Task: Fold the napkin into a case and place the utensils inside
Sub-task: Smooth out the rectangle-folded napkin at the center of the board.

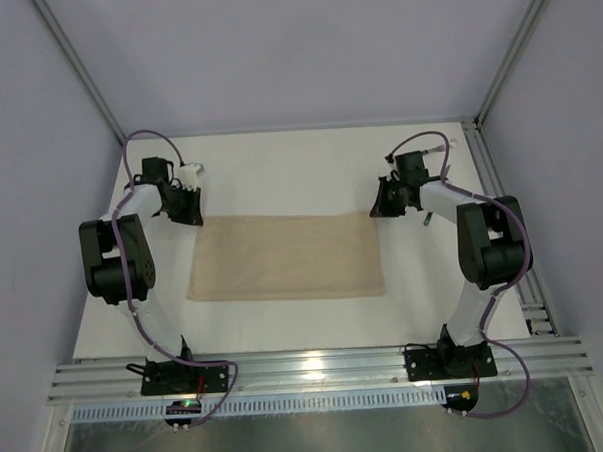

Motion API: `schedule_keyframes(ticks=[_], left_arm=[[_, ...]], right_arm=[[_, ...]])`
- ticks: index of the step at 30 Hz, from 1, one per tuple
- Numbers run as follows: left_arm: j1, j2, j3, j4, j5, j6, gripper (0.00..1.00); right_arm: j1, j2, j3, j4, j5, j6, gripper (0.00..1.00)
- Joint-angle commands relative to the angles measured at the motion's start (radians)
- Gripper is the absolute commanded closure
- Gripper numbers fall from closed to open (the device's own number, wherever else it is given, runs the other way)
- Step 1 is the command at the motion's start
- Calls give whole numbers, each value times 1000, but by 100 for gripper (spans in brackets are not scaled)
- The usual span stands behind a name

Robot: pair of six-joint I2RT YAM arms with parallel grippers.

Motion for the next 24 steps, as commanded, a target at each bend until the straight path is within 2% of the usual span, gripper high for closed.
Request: schedule_keyframes(ticks=[1, 6, 10, 13, 15, 18, 24], left_arm=[[3, 18, 17, 16, 5, 5, 82], [2, 44, 23, 7, -13, 5, 81], [3, 45, 20, 21, -50, 7, 68], [3, 50, 23, 27, -55, 3, 67], [0, 61, 29, 19, -41, -1, 69], [-1, 73, 39, -16, -17, 5, 83], [-2, 62, 26, -18, -10, 22, 90]], right_arm=[[0, -24, 2, 31, -13, 11, 96], [2, -23, 1, 34, -15, 13, 96], [2, -22, 2, 36, -18, 11, 96], [2, -19, 2, 38, -22, 11, 96], [0, -19, 1, 38, -22, 13, 96], [2, -19, -1, 38, -24, 13, 96], [0, -20, 2, 39, -25, 14, 96]])
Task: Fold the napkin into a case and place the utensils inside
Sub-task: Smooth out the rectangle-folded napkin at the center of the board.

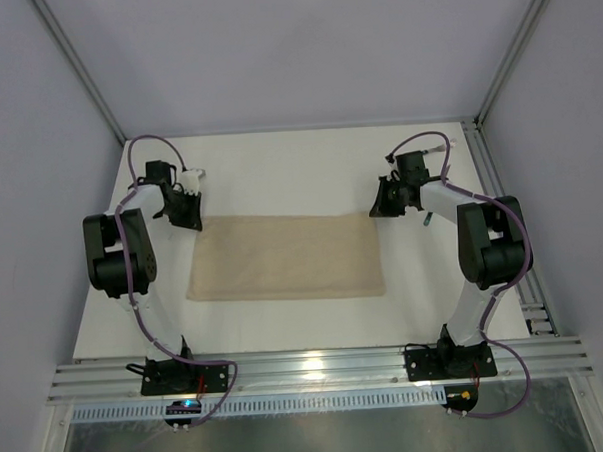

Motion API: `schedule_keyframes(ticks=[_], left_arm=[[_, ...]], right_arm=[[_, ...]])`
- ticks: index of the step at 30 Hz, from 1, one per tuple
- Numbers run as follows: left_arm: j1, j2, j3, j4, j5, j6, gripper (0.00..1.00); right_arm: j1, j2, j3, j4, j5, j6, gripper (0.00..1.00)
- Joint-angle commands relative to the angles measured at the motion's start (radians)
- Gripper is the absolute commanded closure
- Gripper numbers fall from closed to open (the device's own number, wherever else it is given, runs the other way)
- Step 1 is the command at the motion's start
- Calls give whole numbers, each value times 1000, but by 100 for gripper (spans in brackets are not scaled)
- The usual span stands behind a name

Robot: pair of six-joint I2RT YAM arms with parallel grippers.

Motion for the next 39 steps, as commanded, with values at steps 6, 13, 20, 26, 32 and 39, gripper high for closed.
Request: schedule_keyframes(ticks=[6, 13, 20, 26, 32, 39], left_arm=[[-2, -11, 19, -3, 31, 14, 100], [-2, -82, -9, 44, 19, 0, 100], [-2, -113, -18, 46, 34, -17, 100], [0, -97, 2, 31, 31, -18, 100], [-6, -19, 65, -21, 47, -8, 99], [-46, 25, 117, -46, 21, 9, 77]], right_arm=[[2, -22, 1, 34, -9, 6, 96], [-1, -36, -8, 34, 6, 11, 96], [0, -62, -19, 33, 14, 5, 96], [2, -66, -19, 33, 11, 5, 96], [2, -60, -22, 33, 5, 5, 96], [0, -60, -23, 33, 2, 5, 96]])
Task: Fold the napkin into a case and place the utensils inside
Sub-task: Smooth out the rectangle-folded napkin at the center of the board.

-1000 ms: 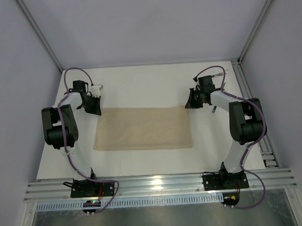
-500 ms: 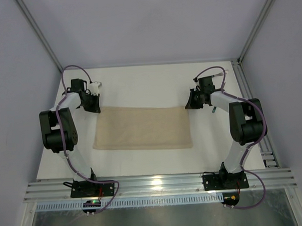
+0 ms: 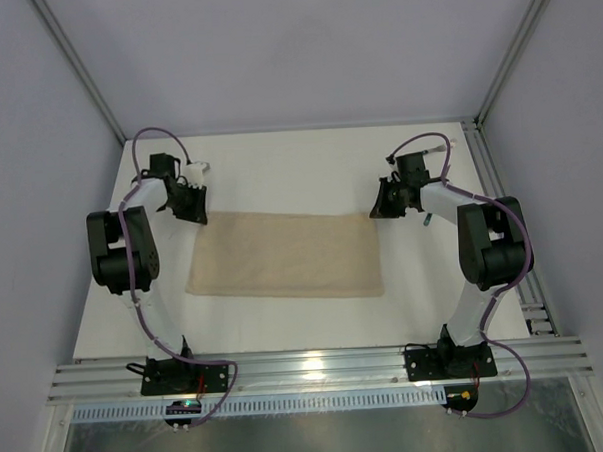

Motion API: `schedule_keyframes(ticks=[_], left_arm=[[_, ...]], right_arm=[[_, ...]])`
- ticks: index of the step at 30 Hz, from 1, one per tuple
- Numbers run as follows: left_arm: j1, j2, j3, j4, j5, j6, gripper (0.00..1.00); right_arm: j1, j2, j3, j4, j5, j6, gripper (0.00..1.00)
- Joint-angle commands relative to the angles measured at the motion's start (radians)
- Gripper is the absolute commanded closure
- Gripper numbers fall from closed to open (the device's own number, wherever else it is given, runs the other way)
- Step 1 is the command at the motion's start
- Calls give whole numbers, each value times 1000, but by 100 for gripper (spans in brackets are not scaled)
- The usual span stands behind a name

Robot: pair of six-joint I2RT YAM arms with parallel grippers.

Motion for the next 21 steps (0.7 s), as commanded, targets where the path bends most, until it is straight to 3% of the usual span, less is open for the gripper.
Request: schedule_keyframes(ticks=[1, 14, 16, 17, 18, 21], left_arm=[[-23, -2, 41, -13, 4, 11, 76], [-39, 20, 61, -5, -47, 17, 77], [-43, 29, 63, 10, -62, 18, 83], [-43, 31, 61, 13, -62, 17, 95], [-45, 29, 61, 18, -61, 15, 100], [-48, 15, 47, 39, -65, 9, 100]], right_arm=[[0, -53, -8, 26, -3, -1, 96], [0, -50, -11, 26, -5, -2, 96], [0, -47, -11, 26, -5, -4, 96], [0, -48, -10, 26, -8, -4, 96], [0, -47, -10, 27, -8, -4, 96], [0, -50, -11, 26, -8, -4, 96]])
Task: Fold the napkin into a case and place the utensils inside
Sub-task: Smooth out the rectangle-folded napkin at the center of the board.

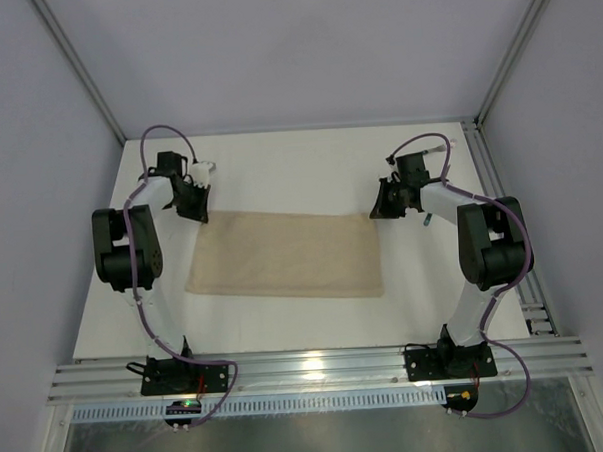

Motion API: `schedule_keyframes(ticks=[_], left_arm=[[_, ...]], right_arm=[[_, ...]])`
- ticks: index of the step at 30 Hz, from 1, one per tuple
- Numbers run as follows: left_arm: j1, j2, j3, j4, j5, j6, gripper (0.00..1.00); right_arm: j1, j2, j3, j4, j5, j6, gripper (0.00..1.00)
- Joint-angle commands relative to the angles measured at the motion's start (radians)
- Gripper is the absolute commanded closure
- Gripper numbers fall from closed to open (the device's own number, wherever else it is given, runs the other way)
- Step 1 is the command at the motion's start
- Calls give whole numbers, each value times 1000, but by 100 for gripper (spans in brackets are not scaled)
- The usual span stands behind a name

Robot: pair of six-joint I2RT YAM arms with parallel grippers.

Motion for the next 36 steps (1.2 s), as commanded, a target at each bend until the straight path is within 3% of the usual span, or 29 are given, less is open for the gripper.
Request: schedule_keyframes(ticks=[1, 9, 25, 36], left_arm=[[-7, -15, 17, 49, -13, 2, 100], [-6, -119, -43, 130, -23, -41, 100], [-7, -176, 7, 147, 36, -85, 100], [-10, -66, 65, 152, 23, -85, 100]], right_arm=[[0, -48, -8, 27, -8, -4, 96], [-1, -74, -21, 23, 42, 5, 96], [-3, -93, -12, 24, 85, 5, 96], [-17, -33, -7, 47, 80, 14, 96]])
